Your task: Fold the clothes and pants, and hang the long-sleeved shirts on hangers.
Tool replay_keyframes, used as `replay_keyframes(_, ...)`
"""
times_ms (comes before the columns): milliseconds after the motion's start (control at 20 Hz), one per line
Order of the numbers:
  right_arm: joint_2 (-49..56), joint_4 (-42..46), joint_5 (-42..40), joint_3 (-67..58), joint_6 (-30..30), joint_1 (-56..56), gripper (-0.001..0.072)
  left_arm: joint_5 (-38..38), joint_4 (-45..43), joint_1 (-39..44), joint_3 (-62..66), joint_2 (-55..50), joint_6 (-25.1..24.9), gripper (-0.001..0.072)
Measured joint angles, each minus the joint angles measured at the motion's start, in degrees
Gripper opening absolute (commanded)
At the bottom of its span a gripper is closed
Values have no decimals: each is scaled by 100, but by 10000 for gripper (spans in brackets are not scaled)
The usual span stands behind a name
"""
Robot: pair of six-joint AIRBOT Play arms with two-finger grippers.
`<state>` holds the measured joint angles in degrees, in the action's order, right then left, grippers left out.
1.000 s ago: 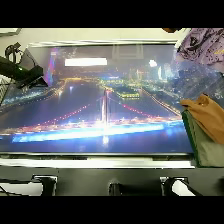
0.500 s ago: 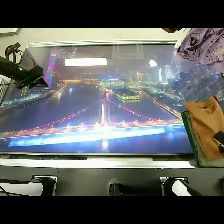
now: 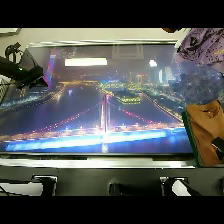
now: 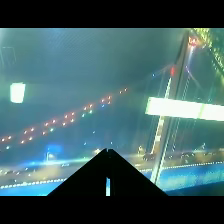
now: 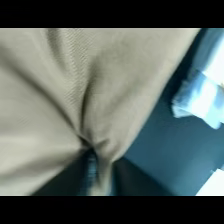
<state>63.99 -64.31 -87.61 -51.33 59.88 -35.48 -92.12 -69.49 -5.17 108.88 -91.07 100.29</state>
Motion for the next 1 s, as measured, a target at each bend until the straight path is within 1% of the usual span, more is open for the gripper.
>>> replay_keyframes(100,0,138,-9,-11,11,0,410,0,0,0,0,0,0,16)
replay_keyframes(150,-7,181,11,-59,118,0,373,0,0,0,0,0,2,16)
replay_keyframes(200,-28,146,96,-138,227,2,235,0,0,0,0,0,0,16)
replay_keyframes(250,-79,-50,286,-260,365,2,144,0,0,0,0,0,-2,16)
replay_keyframes(300,-149,-367,542,-398,531,4,81,2,0,0,0,7,-39,16)
replay_keyframes(350,-238,-850,916,-546,752,17,59,2,-2,0,0,20,-118,16)
replay_keyframes(400,-317,-1366,1294,-675,981,79,57,7,-11,0,0,50,-247,15)
replay_keyframes(450,-382,-1912,1685,-796,1246,225,27,26,-48,0,0,87,-387,15)
replay_keyframes(500,-424,-2356,1987,-879,1473,442,27,76,-105,0,0,149,-542,15)
replay_keyframes(650,-479,-3200,2643,-1019,2044,1611,27,302,-275,0,-133,426,-887,15)
replay_keyframes(800,-466,-3499,3071,-1064,2282,2966,27,616,-444,0,-686,907,-1145,15)
replay_keyframes(1000,-422,-3519,3359,-1082,2277,4439,27,962,-717,0,-1840,1707,-1491,15)
